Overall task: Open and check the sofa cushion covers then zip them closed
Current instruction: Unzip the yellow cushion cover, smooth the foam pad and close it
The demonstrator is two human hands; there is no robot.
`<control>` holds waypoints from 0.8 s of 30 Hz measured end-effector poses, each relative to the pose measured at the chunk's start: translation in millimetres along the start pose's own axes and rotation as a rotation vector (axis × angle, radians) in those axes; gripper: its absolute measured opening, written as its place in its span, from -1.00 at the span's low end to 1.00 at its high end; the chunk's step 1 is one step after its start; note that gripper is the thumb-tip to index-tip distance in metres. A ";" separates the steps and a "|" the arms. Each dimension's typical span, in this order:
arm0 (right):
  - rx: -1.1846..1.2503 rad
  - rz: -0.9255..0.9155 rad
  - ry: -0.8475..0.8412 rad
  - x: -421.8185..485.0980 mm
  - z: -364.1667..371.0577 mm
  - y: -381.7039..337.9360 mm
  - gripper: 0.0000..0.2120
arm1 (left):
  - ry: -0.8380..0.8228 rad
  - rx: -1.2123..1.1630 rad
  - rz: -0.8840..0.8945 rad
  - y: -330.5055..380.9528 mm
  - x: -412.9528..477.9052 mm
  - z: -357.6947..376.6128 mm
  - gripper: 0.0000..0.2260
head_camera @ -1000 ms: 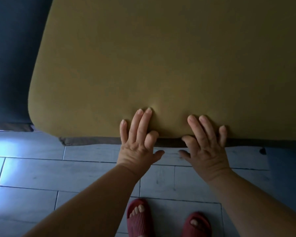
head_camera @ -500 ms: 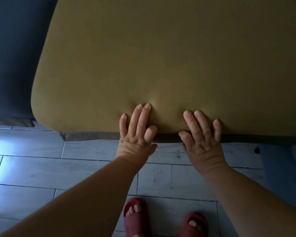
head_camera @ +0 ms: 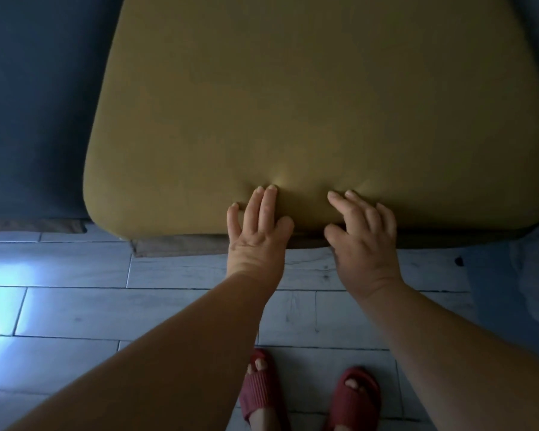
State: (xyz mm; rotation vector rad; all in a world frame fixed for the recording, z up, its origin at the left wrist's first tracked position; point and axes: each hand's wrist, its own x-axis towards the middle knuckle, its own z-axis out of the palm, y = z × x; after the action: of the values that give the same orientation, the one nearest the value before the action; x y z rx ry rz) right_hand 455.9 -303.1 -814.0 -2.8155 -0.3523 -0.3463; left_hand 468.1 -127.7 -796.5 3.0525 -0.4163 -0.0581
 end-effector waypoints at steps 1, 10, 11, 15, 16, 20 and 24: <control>0.010 0.017 -0.031 3.1 -9.4 -4.6 -0.79 | -0.044 -0.011 -0.006 2.5 0.4 -12.3 -0.73; 0.004 -0.004 -0.093 55.1 -146.0 -37.6 -0.75 | -0.067 0.043 0.064 3.1 10.1 -171.5 -0.75; -0.013 -0.020 -0.086 67.8 -166.7 -40.7 -0.74 | -0.031 0.055 0.088 0.6 12.8 -193.1 -0.76; -0.090 -0.046 -0.050 128.0 -270.5 -56.7 -0.78 | 0.188 0.109 0.201 -8.1 31.0 -300.6 -0.74; -0.111 -0.048 -0.020 145.4 -298.6 -61.3 -0.80 | 0.257 0.104 0.227 -10.1 40.3 -329.8 -0.72; -0.065 -0.050 0.175 209.8 -407.5 -79.8 -0.81 | 0.502 0.070 0.330 -16.4 75.7 -450.7 -0.82; -0.080 -0.027 0.272 258.5 -492.0 -98.8 -0.91 | 0.615 0.104 0.352 -19.5 101.4 -546.0 -0.79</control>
State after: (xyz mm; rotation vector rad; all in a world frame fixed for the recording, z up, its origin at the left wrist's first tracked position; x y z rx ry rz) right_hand 574.2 -308.2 -262.0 -2.7911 -0.3222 -0.7551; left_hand 595.7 -106.4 -256.1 2.8241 -0.8954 0.9057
